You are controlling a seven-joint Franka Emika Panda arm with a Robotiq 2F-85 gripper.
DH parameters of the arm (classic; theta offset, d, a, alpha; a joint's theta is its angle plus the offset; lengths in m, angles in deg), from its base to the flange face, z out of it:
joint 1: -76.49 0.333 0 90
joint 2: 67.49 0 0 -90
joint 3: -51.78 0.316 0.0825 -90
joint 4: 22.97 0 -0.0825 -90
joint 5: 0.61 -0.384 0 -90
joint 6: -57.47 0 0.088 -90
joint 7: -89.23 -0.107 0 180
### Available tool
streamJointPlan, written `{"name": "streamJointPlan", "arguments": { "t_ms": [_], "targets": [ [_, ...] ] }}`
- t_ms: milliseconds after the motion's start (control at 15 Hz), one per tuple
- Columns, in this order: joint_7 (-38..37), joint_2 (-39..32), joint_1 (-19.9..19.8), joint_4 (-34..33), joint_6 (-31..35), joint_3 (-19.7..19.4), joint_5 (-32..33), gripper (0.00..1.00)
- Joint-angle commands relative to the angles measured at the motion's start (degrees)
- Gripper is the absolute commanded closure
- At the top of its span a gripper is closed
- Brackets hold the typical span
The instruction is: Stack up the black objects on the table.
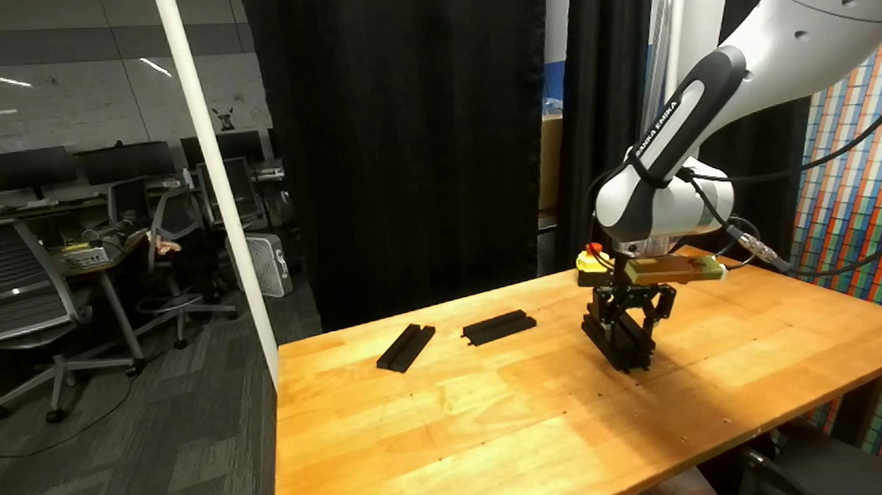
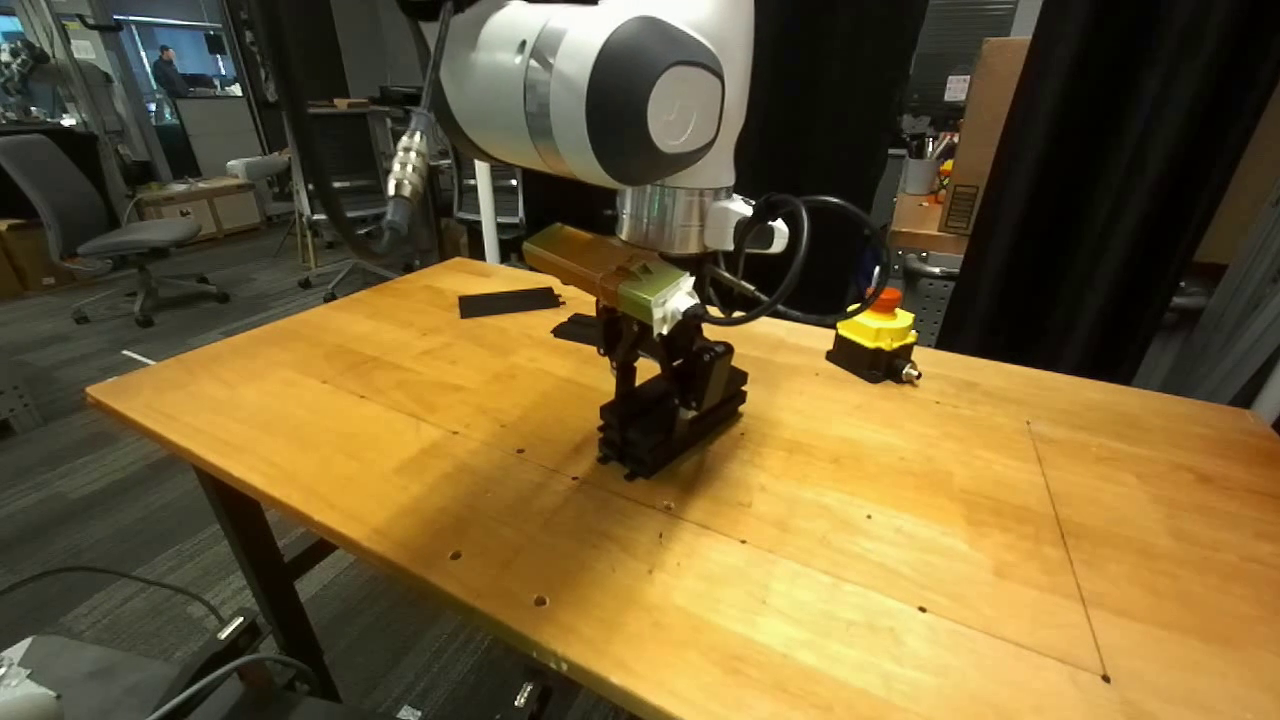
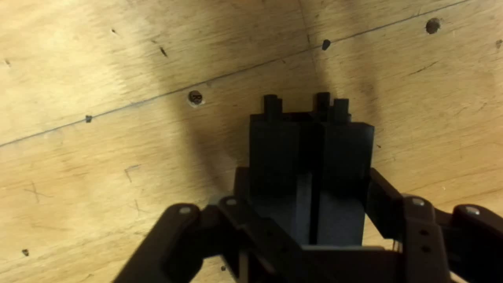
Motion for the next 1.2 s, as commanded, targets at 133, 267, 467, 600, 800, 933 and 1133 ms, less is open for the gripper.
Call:
{"name": "streamJointPlan", "arguments": {
  "t_ms": [133, 267, 467, 600, 800, 933, 1133],
  "targets": [
    [2.0, -1.8, 0.0, -2.9, -1.9, 0.4, -1.9, 0.55],
    [2.1, -2.3, 0.0, -3.3, -2.0, 0.4, -2.0, 0.55],
    [2.4, -2.8, 0.0, -3.9, -2.2, 0.5, -2.0, 0.55],
    [2.4, -3.0, -0.1, -4.2, -2.3, 0.6, -2.0, 0.55],
    [1.6, -3.4, -0.1, -4.5, -2.9, 0.5, -1.7, 0.07],
    [0.5, -3.5, 0.1, -4.6, -3.2, 0.2, -0.9, 0.02],
    [-2.3, -2.6, 0.5, -4.4, -3.4, -0.3, 1.5, 0.00]
  ]
}}
